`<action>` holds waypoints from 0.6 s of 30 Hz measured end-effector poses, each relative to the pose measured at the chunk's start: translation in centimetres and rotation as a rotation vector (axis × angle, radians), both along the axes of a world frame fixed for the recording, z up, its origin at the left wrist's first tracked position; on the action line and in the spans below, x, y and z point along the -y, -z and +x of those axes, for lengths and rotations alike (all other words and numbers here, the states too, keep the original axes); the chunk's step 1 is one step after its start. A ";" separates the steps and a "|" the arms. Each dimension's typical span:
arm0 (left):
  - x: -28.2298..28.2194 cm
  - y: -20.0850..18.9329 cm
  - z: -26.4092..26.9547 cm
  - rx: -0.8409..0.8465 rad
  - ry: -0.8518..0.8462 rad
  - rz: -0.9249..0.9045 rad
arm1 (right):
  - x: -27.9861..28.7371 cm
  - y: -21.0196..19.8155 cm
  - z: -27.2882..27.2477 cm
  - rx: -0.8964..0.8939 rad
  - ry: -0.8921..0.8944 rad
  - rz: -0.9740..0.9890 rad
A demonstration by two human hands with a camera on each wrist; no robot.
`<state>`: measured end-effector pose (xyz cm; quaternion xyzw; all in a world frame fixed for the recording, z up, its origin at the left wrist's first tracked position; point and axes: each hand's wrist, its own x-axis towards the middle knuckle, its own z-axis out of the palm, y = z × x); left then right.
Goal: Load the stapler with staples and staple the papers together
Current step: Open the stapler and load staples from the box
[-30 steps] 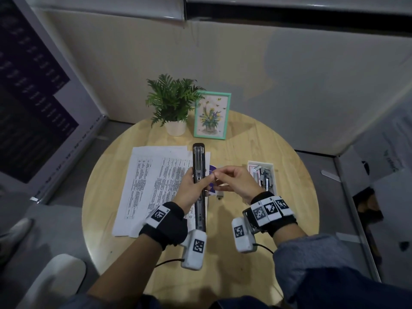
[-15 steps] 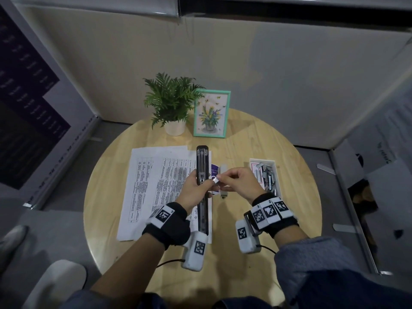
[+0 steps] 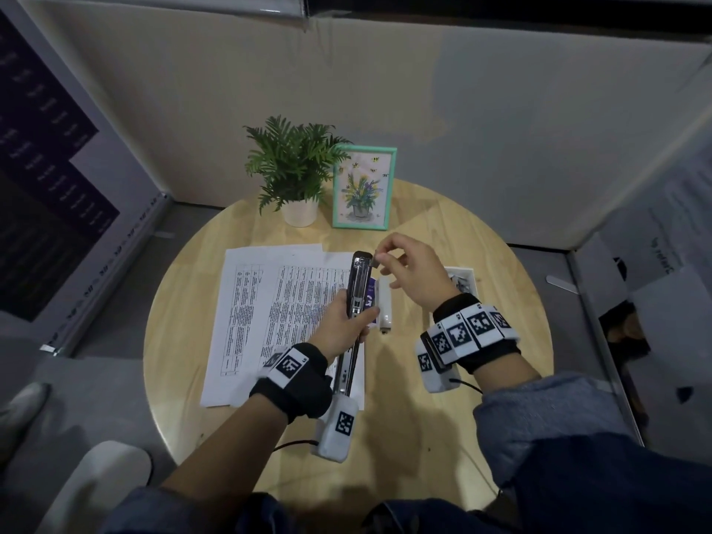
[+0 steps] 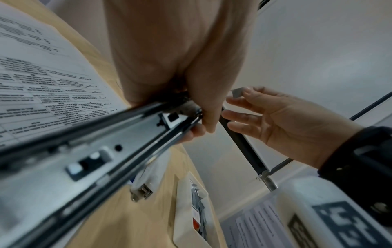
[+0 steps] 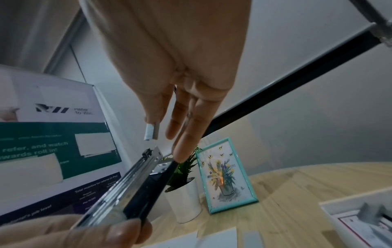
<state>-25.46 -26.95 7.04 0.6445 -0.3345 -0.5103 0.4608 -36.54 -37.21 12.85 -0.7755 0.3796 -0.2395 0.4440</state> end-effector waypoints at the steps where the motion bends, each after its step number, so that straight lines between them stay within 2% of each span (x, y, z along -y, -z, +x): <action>1: 0.1 0.0 0.0 0.005 0.002 0.004 | 0.0 0.1 0.1 -0.006 -0.009 0.012; 7: 0.1 0.0 -0.4 0.014 0.017 -0.002 | -0.2 0.5 0.3 0.011 -0.016 0.101; 18: -0.1 0.6 -0.7 0.035 0.057 0.014 | 0.0 0.9 0.2 0.037 -0.014 0.129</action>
